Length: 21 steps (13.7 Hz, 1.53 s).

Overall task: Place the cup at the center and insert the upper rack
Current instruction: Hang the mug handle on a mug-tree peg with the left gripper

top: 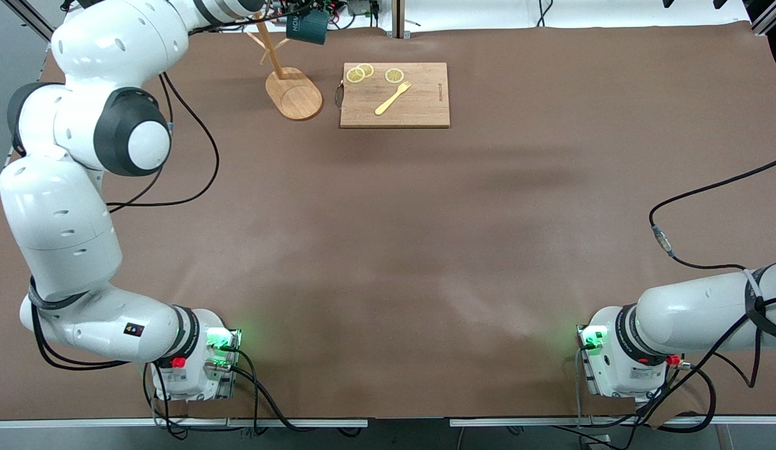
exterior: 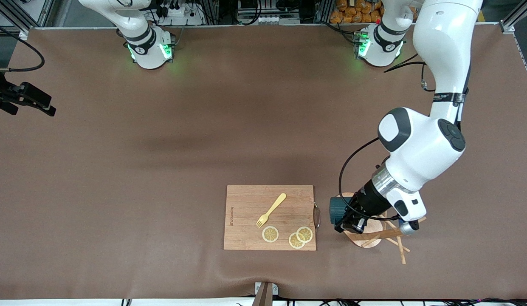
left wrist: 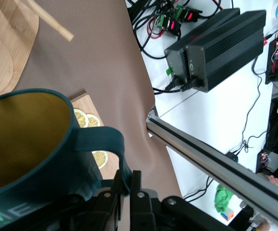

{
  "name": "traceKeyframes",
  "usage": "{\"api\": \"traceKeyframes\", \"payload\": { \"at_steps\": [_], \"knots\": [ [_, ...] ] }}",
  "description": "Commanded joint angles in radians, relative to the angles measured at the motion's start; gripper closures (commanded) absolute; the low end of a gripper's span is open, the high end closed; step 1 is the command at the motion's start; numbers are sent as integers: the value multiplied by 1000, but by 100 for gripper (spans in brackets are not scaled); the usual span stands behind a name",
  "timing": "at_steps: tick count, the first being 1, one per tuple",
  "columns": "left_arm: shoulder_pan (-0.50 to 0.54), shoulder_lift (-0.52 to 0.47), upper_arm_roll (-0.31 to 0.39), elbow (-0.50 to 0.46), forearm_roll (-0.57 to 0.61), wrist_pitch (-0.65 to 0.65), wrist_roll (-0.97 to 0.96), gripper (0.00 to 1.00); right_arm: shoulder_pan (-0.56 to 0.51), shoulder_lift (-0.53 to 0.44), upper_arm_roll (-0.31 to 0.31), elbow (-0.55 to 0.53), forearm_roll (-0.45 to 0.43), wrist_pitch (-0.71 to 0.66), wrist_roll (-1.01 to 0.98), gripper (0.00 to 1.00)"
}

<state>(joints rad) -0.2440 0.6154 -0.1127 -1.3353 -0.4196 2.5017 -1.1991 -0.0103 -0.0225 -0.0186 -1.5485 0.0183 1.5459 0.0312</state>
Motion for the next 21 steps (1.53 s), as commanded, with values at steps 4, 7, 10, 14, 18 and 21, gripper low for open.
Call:
{"api": "traceKeyframes", "payload": {
  "at_steps": [4, 7, 10, 14, 18, 21],
  "knots": [
    [143, -10, -108, -7, -74, -6, 23, 100, 6, 7, 0, 18, -1, -13, -1, 0],
    [166, -2, -110, -10, -96, -6, 26, 100, 6, 7, 0, 18, -1, -13, -1, 0],
    [167, 0, -108, -18, -94, -6, 35, 100, 7, 7, -1, 16, -1, -13, -1, 0],
    [181, 7, -108, -25, -91, -7, 76, 100, 7, 7, 0, 15, -3, -13, 1, 0],
    [212, 7, -110, -24, -134, -116, 285, 100, 7, 7, 0, 13, -1, -13, 1, 0],
    [221, 9, -110, -22, -166, -116, 315, 100, 7, 7, 0, 13, -1, -13, -1, 0]
  ]
}}
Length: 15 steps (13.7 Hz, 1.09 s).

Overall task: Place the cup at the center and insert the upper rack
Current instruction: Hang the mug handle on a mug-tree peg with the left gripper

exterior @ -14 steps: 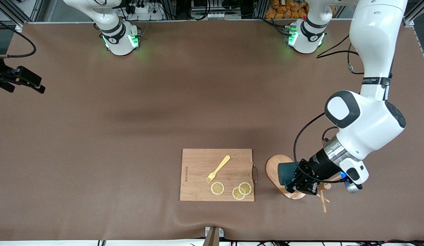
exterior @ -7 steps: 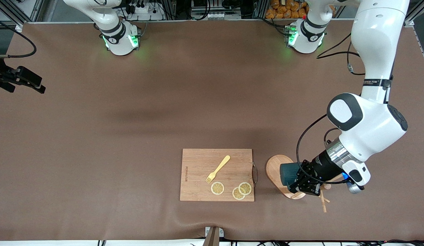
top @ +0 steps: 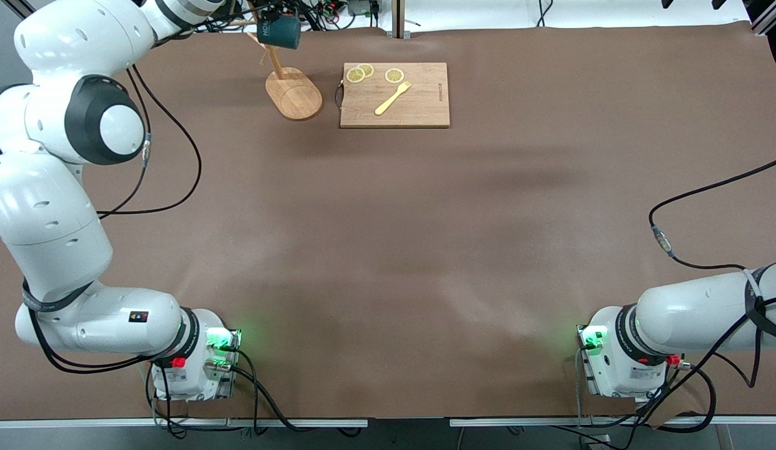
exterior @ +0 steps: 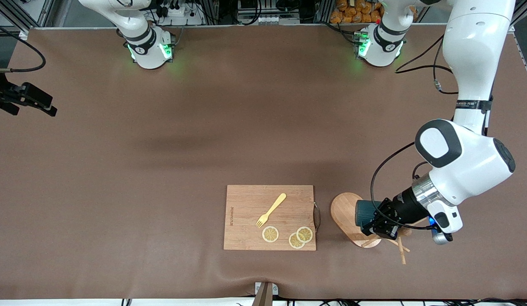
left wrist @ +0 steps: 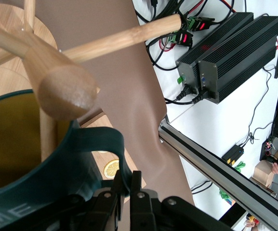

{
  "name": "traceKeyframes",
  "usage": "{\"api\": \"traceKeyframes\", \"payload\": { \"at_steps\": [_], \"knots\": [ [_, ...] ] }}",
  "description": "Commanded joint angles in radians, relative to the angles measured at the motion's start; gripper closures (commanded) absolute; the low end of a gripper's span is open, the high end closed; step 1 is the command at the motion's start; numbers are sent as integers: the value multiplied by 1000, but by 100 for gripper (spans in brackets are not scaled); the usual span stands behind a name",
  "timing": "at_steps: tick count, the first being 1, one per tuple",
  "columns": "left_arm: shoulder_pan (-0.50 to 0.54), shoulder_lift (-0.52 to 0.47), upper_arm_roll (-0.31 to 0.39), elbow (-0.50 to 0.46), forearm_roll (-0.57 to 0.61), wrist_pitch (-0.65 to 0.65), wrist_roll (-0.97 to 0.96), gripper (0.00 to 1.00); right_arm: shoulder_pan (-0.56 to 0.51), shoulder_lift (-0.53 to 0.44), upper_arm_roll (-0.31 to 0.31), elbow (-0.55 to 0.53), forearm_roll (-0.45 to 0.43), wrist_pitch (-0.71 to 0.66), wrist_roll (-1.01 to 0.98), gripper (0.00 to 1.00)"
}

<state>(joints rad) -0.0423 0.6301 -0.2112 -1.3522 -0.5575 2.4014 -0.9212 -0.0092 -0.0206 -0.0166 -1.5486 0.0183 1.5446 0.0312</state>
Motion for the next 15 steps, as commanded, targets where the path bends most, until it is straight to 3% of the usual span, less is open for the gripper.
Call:
{"api": "traceKeyframes", "payload": {
  "at_steps": [1, 12, 13, 14, 15],
  "knots": [
    [21, -7, -11, -5, -48, -16, 41, 100, 6, 5, -2, 13, -1, -12, 1, 0],
    [55, 5, -11, -2, -90, -42, 117, 100, 6, 5, -2, 12, -1, -12, 1, 0],
    [55, 5, -13, -1, -94, -42, 116, 78, 6, 5, -2, 13, -1, -12, 1, 0],
    [56, 5, -11, -1, -111, -42, 116, 19, 6, 5, -2, 12, -1, -12, -1, 0],
    [53, 3, -10, -1, -114, -42, 114, 0, 6, 5, -2, 13, -1, -12, 1, 0]
  ]
}}
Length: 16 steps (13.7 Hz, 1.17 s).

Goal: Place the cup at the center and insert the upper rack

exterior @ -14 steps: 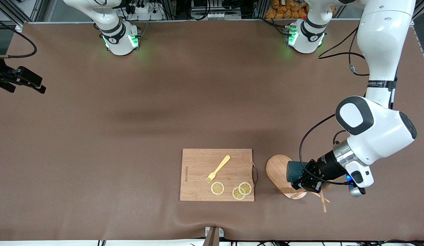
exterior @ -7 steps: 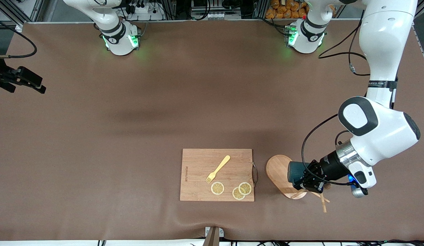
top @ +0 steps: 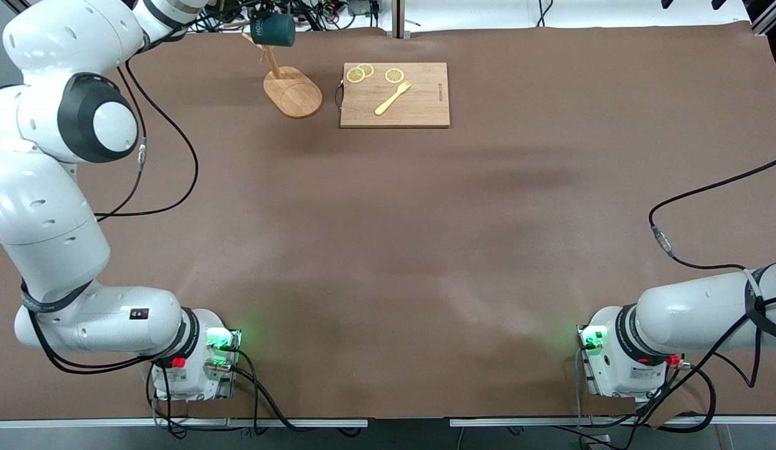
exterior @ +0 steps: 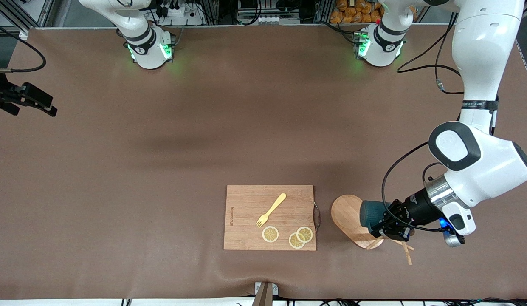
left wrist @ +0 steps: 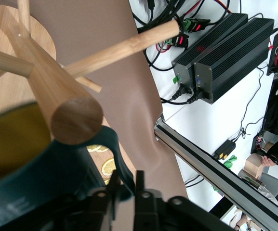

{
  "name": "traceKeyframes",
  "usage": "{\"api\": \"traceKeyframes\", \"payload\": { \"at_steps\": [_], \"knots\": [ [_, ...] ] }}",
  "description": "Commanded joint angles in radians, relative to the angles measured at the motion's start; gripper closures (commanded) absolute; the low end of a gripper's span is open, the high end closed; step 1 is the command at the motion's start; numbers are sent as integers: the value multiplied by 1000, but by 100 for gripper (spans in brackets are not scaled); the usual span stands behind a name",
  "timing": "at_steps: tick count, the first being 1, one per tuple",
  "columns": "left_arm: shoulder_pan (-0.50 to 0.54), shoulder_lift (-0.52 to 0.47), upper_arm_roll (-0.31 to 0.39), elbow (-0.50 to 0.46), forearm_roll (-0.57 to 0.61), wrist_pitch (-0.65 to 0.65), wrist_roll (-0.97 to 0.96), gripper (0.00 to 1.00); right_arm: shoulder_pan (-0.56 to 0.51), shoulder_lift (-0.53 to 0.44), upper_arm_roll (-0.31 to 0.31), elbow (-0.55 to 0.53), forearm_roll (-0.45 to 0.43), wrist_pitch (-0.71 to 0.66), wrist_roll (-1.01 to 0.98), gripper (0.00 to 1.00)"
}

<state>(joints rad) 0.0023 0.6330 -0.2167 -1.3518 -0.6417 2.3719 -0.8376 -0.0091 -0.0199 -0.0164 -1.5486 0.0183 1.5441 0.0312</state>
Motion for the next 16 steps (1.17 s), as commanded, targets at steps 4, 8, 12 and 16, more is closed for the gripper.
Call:
{"api": "traceKeyframes", "payload": {
  "at_steps": [4, 8, 12, 16],
  "knots": [
    [11, -10, -4, -1, -24, -13, 31, 0, 6, 5, -2, 12, -1, -12, 1, 0],
    [11, -67, 0, -6, -16, -62, 28, 0, 6, 5, -2, 12, -1, -12, 1, 0],
    [15, -116, 8, -6, 5, -96, 23, 0, 6, 5, -2, 12, -1, -12, 1, 0],
    [15, -200, 10, -7, 239, -222, 28, 0, 8, 5, -2, 12, -1, -12, 1, 0]
  ]
}}
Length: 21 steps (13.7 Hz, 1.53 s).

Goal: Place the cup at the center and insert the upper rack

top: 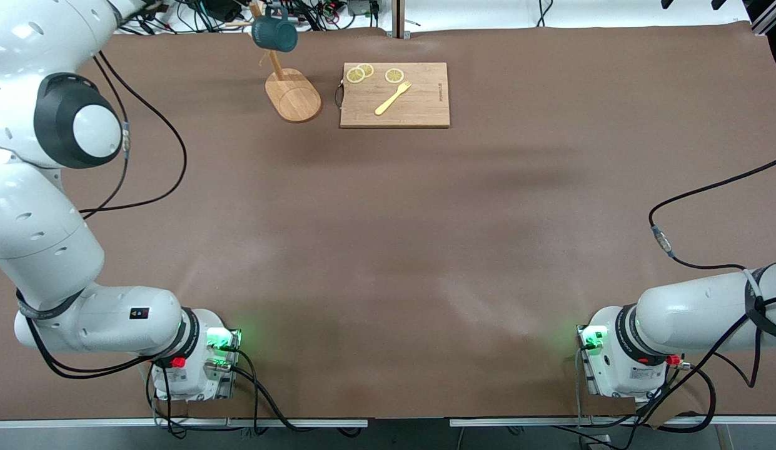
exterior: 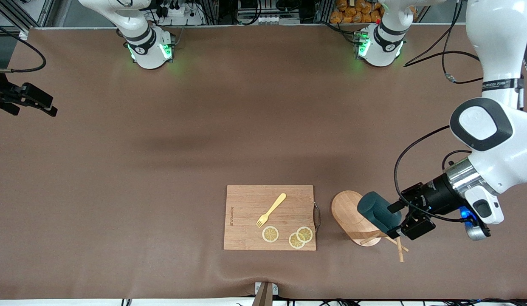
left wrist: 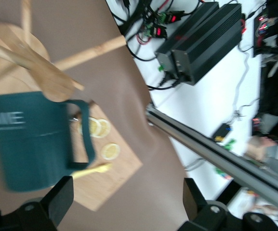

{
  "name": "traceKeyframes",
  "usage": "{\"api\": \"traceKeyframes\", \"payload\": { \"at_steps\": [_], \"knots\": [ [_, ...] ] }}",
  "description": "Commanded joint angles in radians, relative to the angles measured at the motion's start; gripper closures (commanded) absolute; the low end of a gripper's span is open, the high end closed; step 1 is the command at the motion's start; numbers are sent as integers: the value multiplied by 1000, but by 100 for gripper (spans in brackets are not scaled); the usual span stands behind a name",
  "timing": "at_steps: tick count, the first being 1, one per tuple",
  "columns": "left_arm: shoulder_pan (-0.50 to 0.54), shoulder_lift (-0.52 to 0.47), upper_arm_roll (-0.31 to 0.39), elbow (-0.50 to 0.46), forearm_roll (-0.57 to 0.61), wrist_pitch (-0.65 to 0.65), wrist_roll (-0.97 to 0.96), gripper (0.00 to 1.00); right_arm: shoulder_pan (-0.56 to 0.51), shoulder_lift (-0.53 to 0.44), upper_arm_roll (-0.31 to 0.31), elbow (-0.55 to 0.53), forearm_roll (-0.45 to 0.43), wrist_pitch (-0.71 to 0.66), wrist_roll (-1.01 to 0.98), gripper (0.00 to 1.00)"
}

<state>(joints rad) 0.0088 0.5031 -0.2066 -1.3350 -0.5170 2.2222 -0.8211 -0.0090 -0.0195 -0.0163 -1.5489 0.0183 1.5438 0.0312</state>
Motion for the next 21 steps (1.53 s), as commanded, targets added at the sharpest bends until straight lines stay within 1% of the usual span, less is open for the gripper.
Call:
{"api": "traceKeyframes", "payload": {
  "at_steps": [1, 3, 4, 5, 7, 8, 10, 11, 13, 15, 16, 18, 19, 21],
  "knots": [
    [8, -93, -3, -26, 199, -117, 14, 0, 6, 4, -2, 12, -1, -11, 1, 0],
    [5, -136, -13, -26, 320, -220, 33, 0, 6, 4, -2, 12, -1, -11, 1, 0],
    [2, -161, -14, -27, 389, -287, 74, 0, 6, 4, -2, 12, -1, -11, 1, 0],
    [7, -185, -14, -26, 425, -359, 135, 0, 6, 4, -2, 12, -1, -13, -1, 0],
    [10, -237, -7, -27, 434, -517, 268, 0, 6, 4, -2, 12, -1, -13, -1, 0],
    [8, -262, -2, -30, 458, -574, 322, 0, 6, 4, -2, 13, -1, -13, 1, 0],
    [8, -314, -13, -35, 567, -698, 448, 0, 6, 4, -2, 13, -1, -13, -1, 0],
    [8, -327, -14, -35, 580, -740, 524, 0, 6, 4, -2, 13, -1, -13, -1, 0],
    [10, -382, -13, -73, 578, -760, 580, 0, 6, 4, -2, 15, -1, -11, -1, 0],
    [-6, -481, 0, -157, 578, -763, 644, 0, 7, 3, -2, 19, -3, -11, -2, 0],
    [-19, -515, 9, -191, 578, -768, 661, 0, 7, 1, -1, 21, -3, -10, -1, 0],
    [-85, -535, 90, -196, 578, -803, 768, 0, 6, 3, -1, 23, -3, -10, -2, 0],
    [-92, -537, 104, -194, 577, -812, 787, 0, 6, 3, -1, 23, -3, -10, -2, 0],
    [-90, -531, 105, -188, 563, -811, 774, 0, 6, 3, -1, 23, -3, -10, -2, 0]
  ]
}}
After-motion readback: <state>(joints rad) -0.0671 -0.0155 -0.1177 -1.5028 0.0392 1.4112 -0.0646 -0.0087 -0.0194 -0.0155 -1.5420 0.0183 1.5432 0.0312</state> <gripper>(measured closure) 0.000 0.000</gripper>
